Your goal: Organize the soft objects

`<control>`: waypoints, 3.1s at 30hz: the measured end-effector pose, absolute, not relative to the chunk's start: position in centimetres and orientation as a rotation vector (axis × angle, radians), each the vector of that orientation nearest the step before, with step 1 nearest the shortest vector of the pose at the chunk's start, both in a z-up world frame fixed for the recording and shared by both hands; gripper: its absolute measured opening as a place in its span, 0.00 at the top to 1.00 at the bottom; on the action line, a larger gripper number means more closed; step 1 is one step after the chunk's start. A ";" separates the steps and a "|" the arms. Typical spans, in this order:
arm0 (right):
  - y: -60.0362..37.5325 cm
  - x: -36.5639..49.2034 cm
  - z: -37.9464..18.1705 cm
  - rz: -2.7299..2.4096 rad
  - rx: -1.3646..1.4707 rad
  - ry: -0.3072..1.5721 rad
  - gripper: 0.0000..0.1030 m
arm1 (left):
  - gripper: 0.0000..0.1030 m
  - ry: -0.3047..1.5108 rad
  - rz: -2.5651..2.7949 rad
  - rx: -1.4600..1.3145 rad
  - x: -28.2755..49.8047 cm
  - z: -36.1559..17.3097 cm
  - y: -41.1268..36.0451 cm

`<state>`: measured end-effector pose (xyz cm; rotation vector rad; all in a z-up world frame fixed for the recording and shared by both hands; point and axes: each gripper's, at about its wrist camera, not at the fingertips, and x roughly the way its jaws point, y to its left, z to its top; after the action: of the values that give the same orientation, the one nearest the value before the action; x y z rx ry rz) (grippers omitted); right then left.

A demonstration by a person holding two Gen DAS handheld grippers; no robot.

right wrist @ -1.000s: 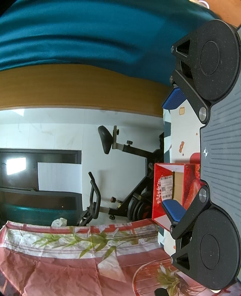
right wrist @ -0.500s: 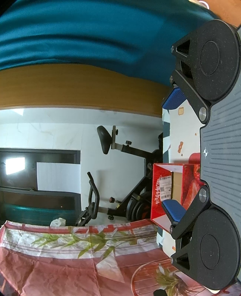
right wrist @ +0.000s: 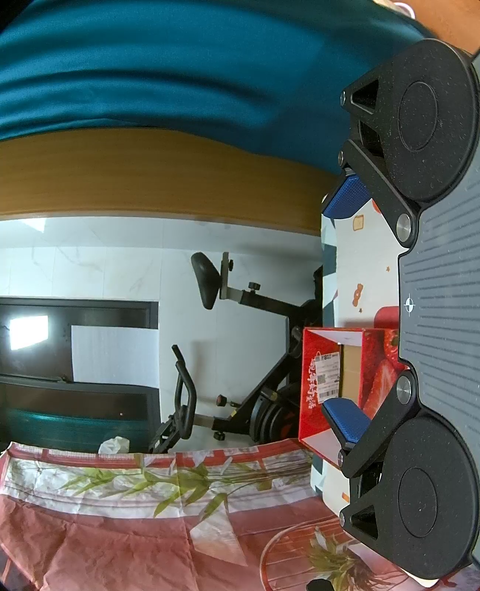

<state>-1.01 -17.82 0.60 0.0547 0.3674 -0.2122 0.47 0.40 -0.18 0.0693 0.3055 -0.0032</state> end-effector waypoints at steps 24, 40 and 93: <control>-17.7 -1.0 0.6 -0.214 0.055 0.366 0.00 | 0.00 0.305 -0.008 0.070 0.4 -0.4 0.5; -19.7 1.2 -3.5 -0.053 0.172 0.334 0.00 | 0.00 0.358 0.016 0.060 4.2 -4.3 1.8; -17.4 12.4 -31.1 0.035 0.152 0.926 0.00 | 0.04 0.975 -0.119 -0.104 15.6 -28.4 6.5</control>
<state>12.38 -17.42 -31.15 0.1521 0.9262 0.0353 15.55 6.46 -28.37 -0.1045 0.9754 -0.1194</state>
